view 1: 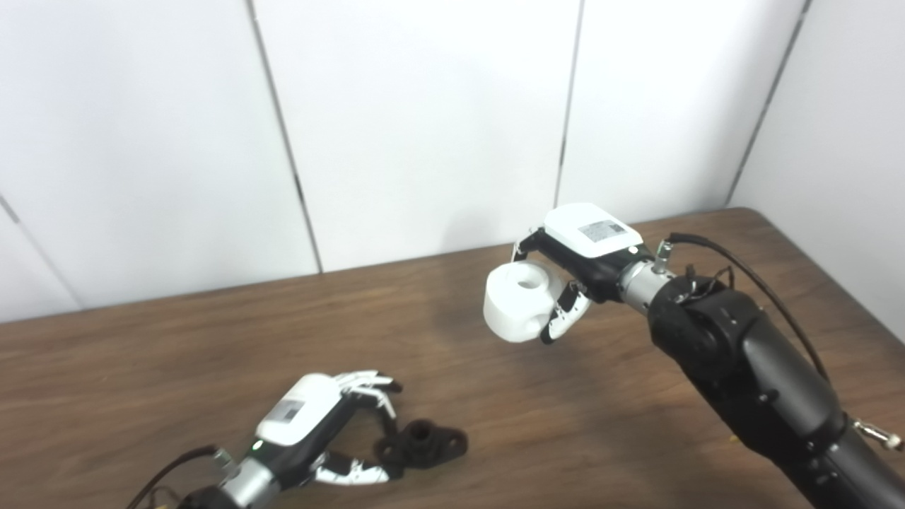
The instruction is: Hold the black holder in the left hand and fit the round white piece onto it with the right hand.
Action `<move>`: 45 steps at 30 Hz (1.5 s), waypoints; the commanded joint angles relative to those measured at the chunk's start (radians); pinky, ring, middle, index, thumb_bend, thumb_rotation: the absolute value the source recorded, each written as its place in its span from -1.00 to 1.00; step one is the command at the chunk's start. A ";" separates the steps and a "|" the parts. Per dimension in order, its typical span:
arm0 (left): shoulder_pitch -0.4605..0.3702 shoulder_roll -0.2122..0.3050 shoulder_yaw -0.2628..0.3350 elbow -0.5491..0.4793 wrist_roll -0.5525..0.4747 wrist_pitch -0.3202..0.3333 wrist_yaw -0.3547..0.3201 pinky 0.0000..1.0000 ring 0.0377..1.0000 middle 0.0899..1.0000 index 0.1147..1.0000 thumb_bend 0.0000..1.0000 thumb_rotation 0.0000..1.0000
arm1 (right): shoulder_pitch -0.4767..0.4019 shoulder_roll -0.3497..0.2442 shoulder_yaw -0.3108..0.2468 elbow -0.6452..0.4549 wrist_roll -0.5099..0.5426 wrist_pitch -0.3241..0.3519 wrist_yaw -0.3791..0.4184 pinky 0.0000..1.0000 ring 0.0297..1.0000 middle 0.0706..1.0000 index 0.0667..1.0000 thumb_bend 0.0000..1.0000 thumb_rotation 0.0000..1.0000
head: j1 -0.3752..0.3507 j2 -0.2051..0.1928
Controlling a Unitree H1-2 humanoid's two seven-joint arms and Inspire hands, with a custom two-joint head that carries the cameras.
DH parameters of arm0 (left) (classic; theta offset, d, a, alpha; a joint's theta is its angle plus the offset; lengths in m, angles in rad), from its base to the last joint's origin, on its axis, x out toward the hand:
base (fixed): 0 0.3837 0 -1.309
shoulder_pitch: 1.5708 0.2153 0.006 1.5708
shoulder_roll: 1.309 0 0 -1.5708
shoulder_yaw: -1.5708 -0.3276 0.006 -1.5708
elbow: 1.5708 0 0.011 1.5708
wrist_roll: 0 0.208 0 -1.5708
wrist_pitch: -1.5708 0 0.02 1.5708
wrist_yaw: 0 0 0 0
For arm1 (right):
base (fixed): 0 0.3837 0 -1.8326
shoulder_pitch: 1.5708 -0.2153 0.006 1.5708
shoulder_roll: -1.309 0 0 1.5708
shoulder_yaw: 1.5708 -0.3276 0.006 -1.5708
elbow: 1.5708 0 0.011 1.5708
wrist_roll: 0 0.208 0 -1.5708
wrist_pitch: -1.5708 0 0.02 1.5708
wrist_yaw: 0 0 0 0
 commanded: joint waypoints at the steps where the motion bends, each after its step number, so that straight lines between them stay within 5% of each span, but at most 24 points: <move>1: 0.035 -0.009 -0.048 0.045 0.064 0.076 -0.088 0.65 0.74 0.61 -0.18 0.05 -0.87 | -0.040 0.006 -0.005 -0.046 0.014 -0.038 -0.004 0.34 0.64 0.47 -0.11 0.05 -0.72 | 0.011 0.006; 21: -0.001 -0.062 -0.070 0.063 0.101 0.127 -0.080 0.64 0.75 0.61 -0.18 0.05 -0.85 | -0.055 0.095 0.041 -0.059 0.092 -0.160 0.034 0.30 0.62 0.45 -0.11 0.05 -0.72 | 0.164 0.086; 45: 0.000 -0.063 -0.068 0.055 0.090 0.133 -0.076 0.64 0.75 0.61 -0.18 0.05 -0.85 | -0.036 0.125 0.075 -0.047 0.097 -0.190 0.076 0.35 0.64 0.45 -0.11 0.05 -0.72 | 0.166 0.112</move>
